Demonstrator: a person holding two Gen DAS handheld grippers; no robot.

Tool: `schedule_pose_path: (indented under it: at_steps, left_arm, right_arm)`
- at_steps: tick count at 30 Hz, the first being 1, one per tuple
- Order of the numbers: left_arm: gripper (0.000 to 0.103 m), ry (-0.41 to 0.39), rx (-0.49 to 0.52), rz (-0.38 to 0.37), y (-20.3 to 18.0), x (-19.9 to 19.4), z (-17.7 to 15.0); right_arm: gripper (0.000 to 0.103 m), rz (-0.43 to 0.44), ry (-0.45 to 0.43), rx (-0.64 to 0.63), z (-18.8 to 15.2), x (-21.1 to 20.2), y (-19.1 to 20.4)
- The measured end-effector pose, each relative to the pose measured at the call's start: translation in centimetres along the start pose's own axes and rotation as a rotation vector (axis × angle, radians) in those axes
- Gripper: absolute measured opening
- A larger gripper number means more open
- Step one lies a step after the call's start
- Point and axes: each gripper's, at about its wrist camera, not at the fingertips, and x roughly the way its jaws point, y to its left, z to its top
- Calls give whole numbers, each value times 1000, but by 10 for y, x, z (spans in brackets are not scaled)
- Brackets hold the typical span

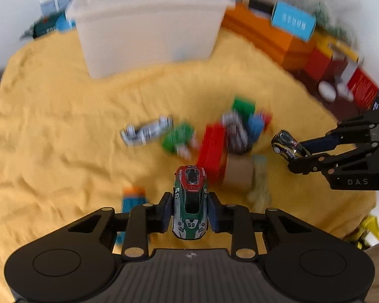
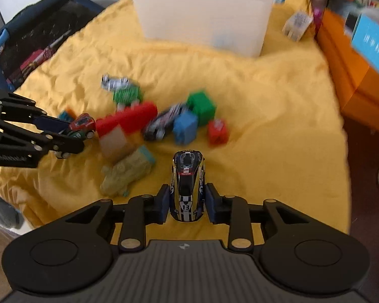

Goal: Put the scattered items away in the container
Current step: 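Carry both cars over the white bin and open both tools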

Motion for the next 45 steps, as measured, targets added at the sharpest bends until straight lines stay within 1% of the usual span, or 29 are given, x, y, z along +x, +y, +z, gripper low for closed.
schedule_pose_path:
  at_steps: [5, 8, 11, 13, 16, 19, 21, 23, 26, 28, 29, 31, 33, 34, 37, 39, 41, 43, 45]
  left_arm:
    - [33, -126, -24, -6, 8, -32, 41]
    - [33, -217, -42, -26, 15, -50, 73]
    - [33, -322, -22, 5, 20, -67, 109]
    - [33, -378, -9, 29, 23, -75, 132]
    - [33, -437, 9, 77, 33, -82, 166]
    - [33, -460, 26, 110, 43, -81, 195]
    - [33, -459, 28, 119, 48, -72, 212]
    - [33, -443, 18, 117, 56, -55, 228]
    - [33, -389, 1, 142, 71, -19, 242]
    - [33, -331, -7, 147, 78, 7, 247]
    - [36, -305, -17, 156, 81, 18, 248]
    - [46, -255, -41, 186, 83, 38, 247]
    - [46, -259, -49, 161, 84, 39, 241]
    - [46, -267, -49, 145, 83, 37, 239]
    - [47, -285, -51, 148, 81, 27, 235]
    - [49, -310, -61, 140, 78, 13, 229]
    - [56, -336, -68, 129, 73, -4, 215]
    - [60, -346, -70, 129, 70, -19, 197]
    - [60, -332, -73, 133, 66, -28, 174]
  right_arm:
    - [33, -20, -92, -16, 31, -20, -16]
    - [33, -46, -152, -65, 59, -28, -23]
    - [33, -66, -229, -104, 94, -38, -30]
    - [33, -80, -292, -124, 120, -47, -33]
    - [33, -88, -385, -149, 157, -57, -35]
    - [33, -85, -442, -156, 190, -54, -37]
    - [33, -79, -454, -138, 208, -43, -38]
    - [33, -68, -442, -107, 223, -27, -41]
    - [33, -67, -402, -72, 238, 4, -45]
    - [34, -61, -365, -46, 241, 23, -48]
    - [36, -58, -338, -34, 243, 33, -51]
    - [43, -48, -293, -28, 243, 50, -53]
    - [43, -42, -295, -27, 238, 54, -53]
    - [43, -41, -301, -29, 235, 54, -52]
    - [43, -29, -326, -4, 230, 46, -54]
    - [43, -21, -350, 6, 225, 35, -55]
    - [45, -19, -380, -3, 216, 21, -54]
    - [47, -19, -403, -16, 206, 7, -53]
    - [50, -24, -416, -29, 190, -9, -51]
